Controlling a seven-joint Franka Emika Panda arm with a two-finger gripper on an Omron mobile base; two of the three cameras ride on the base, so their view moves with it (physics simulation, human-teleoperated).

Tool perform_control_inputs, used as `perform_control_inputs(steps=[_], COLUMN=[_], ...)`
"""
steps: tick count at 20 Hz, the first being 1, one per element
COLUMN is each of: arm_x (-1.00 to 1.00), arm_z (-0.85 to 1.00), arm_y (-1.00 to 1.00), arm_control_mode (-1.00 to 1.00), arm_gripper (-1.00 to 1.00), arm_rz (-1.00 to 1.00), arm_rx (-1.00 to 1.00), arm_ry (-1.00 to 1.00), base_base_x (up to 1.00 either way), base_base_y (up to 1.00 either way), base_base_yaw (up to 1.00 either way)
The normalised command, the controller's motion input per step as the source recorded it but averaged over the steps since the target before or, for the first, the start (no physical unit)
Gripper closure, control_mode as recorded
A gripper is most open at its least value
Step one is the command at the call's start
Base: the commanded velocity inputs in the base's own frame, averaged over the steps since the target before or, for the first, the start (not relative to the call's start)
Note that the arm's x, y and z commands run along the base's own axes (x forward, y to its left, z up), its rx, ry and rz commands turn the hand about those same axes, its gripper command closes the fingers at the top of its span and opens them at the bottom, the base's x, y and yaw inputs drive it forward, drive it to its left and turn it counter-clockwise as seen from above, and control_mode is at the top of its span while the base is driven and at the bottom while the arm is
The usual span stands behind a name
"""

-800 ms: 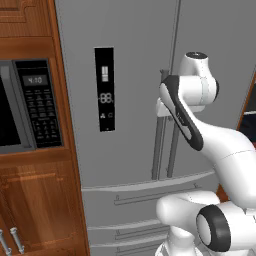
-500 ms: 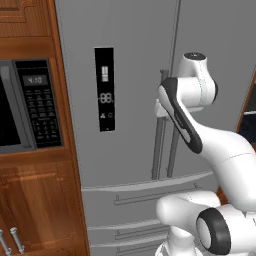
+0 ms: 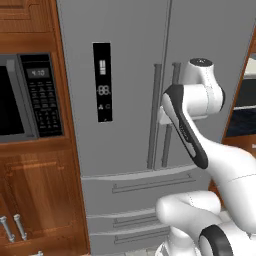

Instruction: Take the lemon wedge from the fridge and place it on the plate with fish on the dining counter.

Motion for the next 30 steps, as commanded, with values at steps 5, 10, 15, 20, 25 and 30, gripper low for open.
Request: perform_control_inputs(steps=[5,10,15,20,25,30], arm_x=[0.00,0.00,0.00,0.00,0.00,0.00], arm_z=[0.00,0.00,0.00,0.00,0.00,0.00], arm_y=[0.00,0.00,0.00,0.00,0.00,0.00], arm_control_mode=[1.00,1.00,1.00,1.00,1.00,-1.00], arm_gripper=[-1.00,-1.00,-1.00,-1.00,-1.00,-1.00], arm_rz=[0.00,0.00,0.00,0.00,0.00,0.00], arm_rx=[0.00,0.00,0.00,0.00,0.00,0.00], arm_ry=[0.00,0.00,0.00,0.00,0.00,0.00], base_base_x=[-0.81,-0.51,-0.18,0.00,0.00,0.00], base_base_y=[0.00,0.00,0.04,0.10,0.18,0.00], base_base_yaw=[0.00,0.00,0.00,0.00,0.00,0.00])
